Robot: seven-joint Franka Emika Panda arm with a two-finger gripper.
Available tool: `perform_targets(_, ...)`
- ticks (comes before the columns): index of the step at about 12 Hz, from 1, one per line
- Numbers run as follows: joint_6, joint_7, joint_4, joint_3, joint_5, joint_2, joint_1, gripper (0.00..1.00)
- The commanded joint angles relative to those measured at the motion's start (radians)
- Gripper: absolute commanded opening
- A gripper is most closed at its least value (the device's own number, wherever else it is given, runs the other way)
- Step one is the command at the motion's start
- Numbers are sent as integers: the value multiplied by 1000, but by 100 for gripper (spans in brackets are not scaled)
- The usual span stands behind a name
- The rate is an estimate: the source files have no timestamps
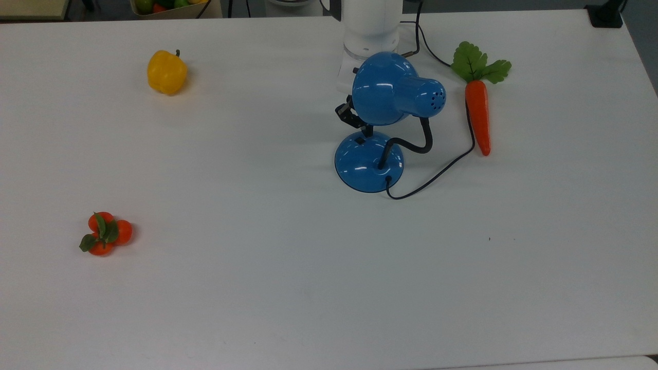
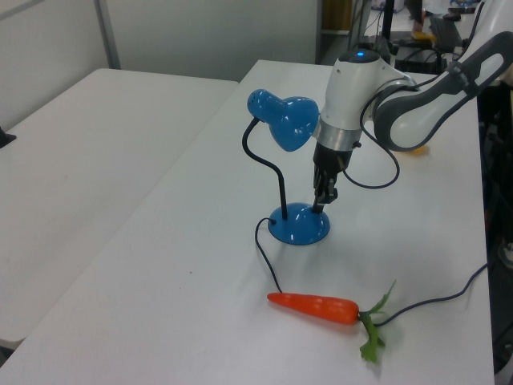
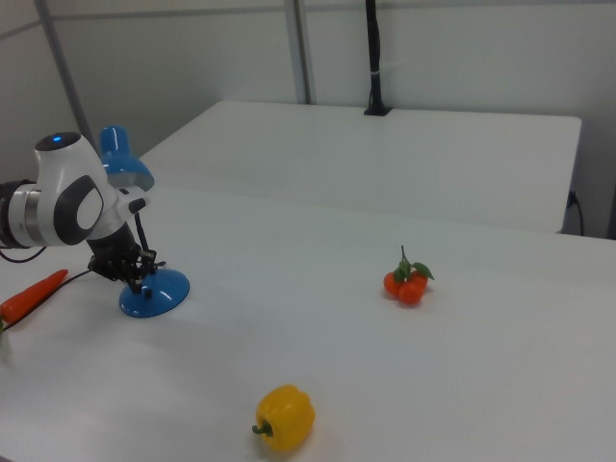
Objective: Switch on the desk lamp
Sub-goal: 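Press down on the lamp base switch with the gripper fingers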
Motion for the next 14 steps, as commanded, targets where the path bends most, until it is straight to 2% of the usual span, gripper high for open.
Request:
perform_targets(1, 28, -11, 5, -5, 11, 16, 7, 0)
perform_targets(14, 56, -12, 28, -6, -7, 43, -13, 0)
